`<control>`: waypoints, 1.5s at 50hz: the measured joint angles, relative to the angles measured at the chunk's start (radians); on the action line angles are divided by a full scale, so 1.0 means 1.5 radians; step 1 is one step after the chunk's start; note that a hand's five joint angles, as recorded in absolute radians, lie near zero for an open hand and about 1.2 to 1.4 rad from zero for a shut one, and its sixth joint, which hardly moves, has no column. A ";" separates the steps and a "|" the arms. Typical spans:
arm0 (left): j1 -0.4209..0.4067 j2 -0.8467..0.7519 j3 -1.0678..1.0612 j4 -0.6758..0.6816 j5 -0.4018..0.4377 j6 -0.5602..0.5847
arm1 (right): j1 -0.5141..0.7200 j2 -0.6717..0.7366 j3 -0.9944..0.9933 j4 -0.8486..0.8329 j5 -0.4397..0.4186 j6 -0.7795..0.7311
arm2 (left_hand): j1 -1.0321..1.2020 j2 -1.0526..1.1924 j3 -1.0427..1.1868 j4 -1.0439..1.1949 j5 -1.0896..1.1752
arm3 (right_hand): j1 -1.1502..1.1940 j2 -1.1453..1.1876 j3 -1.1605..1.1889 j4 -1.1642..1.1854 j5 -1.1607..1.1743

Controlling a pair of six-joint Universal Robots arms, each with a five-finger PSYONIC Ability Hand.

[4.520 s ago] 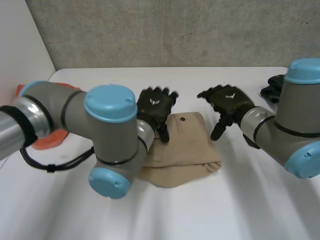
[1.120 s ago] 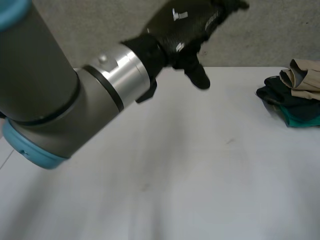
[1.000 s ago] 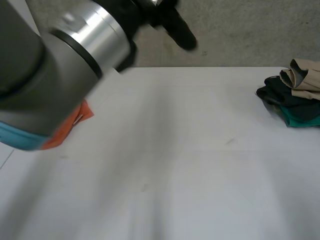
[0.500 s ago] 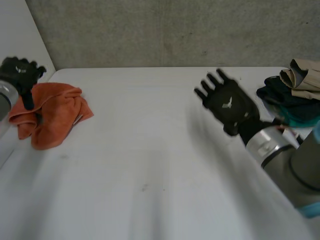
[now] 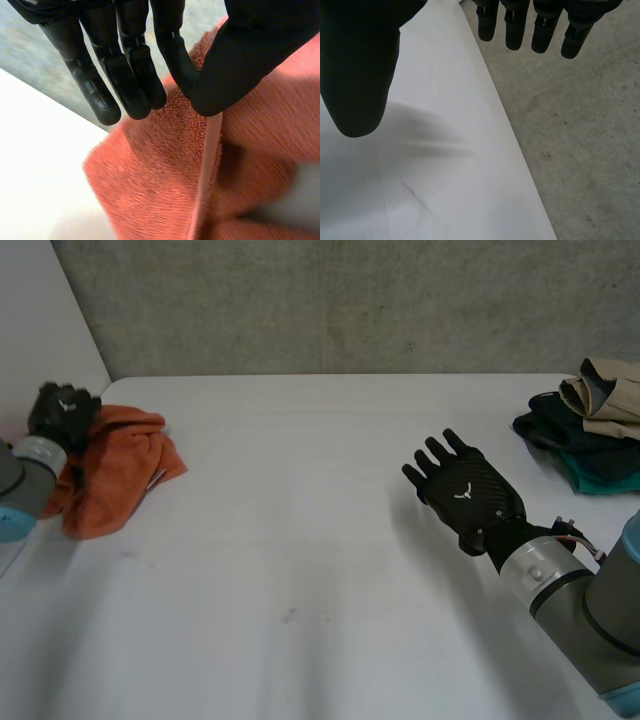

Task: Fold the laundry.

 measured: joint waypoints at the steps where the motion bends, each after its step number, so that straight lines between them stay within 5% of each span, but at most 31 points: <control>1: -0.004 0.015 -0.007 0.004 -0.008 -0.013 | -0.001 -0.001 0.001 0.000 0.000 0.000 | 0.000 0.000 0.000 0.000 0.000 | 0.000 0.000 0.000 0.000 0.000; 11: -0.082 0.275 -0.134 0.012 -0.020 -0.242 | -0.020 -0.008 0.004 -0.002 -0.001 0.000 | 0.000 0.002 0.003 0.002 0.000 | 0.000 0.000 0.000 0.000 0.000; 21: -0.246 0.526 -0.232 0.013 -0.012 -0.465 | -0.043 -0.009 0.002 -0.003 0.000 0.001 | 0.000 0.002 0.003 0.003 0.003 | 0.000 0.000 0.000 0.000 0.000; 30: -0.436 0.473 -0.245 0.011 -0.021 -0.498 | -0.072 -0.025 -0.006 -0.001 0.019 0.043 | -0.018 -0.025 -0.022 -0.025 -0.012 | 0.000 0.000 0.000 0.000 0.000; 34: -0.470 0.408 -0.240 0.008 -0.040 -0.462 | -0.080 -0.028 -0.010 0.000 0.022 0.070 | -0.410 -0.389 -0.369 -0.380 -0.356 | 0.000 0.000 0.000 0.000 0.000; 40: -0.410 0.337 -0.233 -0.015 -0.124 -0.330 | -0.082 -0.029 -0.011 0.000 0.021 0.090 | -0.597 -0.615 -0.612 -0.623 -0.602 | 0.000 0.000 0.000 0.000 0.000; 47: -0.261 0.246 -0.208 -0.042 -0.206 -0.098 | -0.080 -0.027 -0.011 0.000 0.017 0.091 | -0.605 -0.632 -0.621 -0.636 -0.612 | 0.000 0.000 0.000 0.000 0.000; 56: -0.103 0.073 -0.117 -0.040 -0.139 0.114 | -0.077 -0.020 -0.009 0.000 0.018 0.088 | -0.619 -0.646 -0.636 -0.650 -0.620 | 0.000 0.000 0.000 0.000 0.000; 61: -0.068 0.006 -0.059 -0.037 -0.035 0.129 | -0.075 -0.019 -0.006 0.000 0.021 0.087 | -0.619 -0.646 -0.636 -0.650 -0.620 | 0.000 0.000 0.000 0.000 0.000; 63: -0.062 -0.010 -0.041 -0.035 -0.002 0.124 | -0.074 -0.019 -0.005 0.000 0.022 0.087 | -0.390 -0.435 -0.444 -0.453 -0.433 | 0.000 0.000 0.000 0.000 0.000; 64: -0.061 -0.014 -0.035 -0.034 0.008 0.120 | -0.074 -0.019 -0.005 0.000 0.022 0.087 | -0.390 -0.435 -0.444 -0.453 -0.433 | 0.000 0.000 0.000 0.000 0.000; 66: -0.061 -0.021 -0.022 -0.031 0.029 0.104 | -0.073 -0.019 -0.004 0.000 0.023 0.086 | -0.118 -0.158 -0.156 -0.173 -0.182 | 0.000 0.000 0.000 0.000 0.000; 67: -0.063 -0.021 -0.019 -0.028 0.033 0.093 | -0.073 -0.018 -0.003 0.000 0.023 0.086 | -0.118 -0.158 -0.156 -0.173 -0.182 | 0.000 0.000 0.000 0.000 0.000; 68: -0.067 -0.015 -0.020 -0.025 0.033 0.079 | -0.073 -0.018 -0.003 0.000 0.024 0.086 | -0.077 -0.026 -0.039 -0.020 -0.062 | 0.000 0.000 0.000 0.000 0.000; 75: -0.130 0.130 -0.103 0.026 -0.002 -0.067 | -0.072 -0.018 -0.002 0.000 0.024 0.086 | -0.077 -0.018 -0.032 -0.004 -0.062 | 0.000 0.000 0.000 0.000 0.000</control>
